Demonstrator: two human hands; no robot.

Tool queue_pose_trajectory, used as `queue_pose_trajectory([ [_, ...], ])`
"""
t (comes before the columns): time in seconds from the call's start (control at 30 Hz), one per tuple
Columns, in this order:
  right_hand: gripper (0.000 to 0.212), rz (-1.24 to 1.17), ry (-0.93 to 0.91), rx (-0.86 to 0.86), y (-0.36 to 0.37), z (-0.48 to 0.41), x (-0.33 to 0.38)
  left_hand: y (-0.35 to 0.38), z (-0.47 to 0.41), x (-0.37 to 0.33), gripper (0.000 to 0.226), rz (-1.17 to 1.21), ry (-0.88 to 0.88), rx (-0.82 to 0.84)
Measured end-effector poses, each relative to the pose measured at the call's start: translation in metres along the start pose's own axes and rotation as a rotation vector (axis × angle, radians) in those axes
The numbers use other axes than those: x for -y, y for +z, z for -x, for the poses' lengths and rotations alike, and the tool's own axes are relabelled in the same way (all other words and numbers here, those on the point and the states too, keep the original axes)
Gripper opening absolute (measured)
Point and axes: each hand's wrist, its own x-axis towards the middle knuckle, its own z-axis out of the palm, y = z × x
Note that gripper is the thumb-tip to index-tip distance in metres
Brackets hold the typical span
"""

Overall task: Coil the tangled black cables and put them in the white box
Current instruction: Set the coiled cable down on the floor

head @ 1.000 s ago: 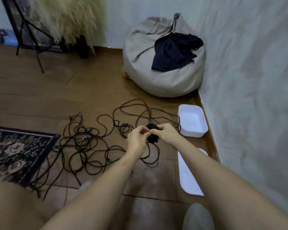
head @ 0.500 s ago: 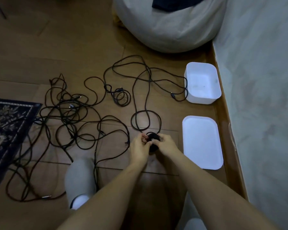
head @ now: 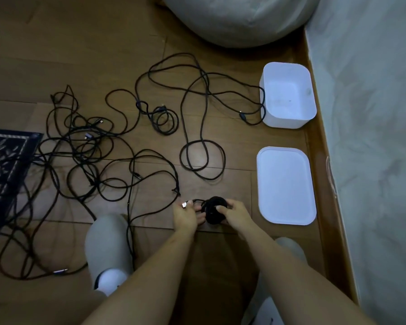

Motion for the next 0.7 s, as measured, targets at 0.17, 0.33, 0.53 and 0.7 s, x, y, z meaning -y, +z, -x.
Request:
queue_pose_trajectory([
  [0.17,0.040,0.142,-0.077,-0.050,-0.003,0.012,0.012,-0.008,0.004,0.002,0.021,-0.460,0.194,-0.053],
  [0.33,0.045,0.253,-0.107,-0.067,-0.006,0.010,0.012,-0.015,0.014,-0.009,0.033,-0.841,0.521,-0.094],
  [0.53,0.034,0.311,-0.114,-0.079,-0.005,0.009,0.010,-0.023,0.021,-0.011,0.023,-0.885,0.696,-0.047],
  [0.7,0.024,0.299,-0.096,-0.080,-0.005,0.007,0.008,-0.019,0.031,0.000,0.037,-0.964,0.676,0.135],
])
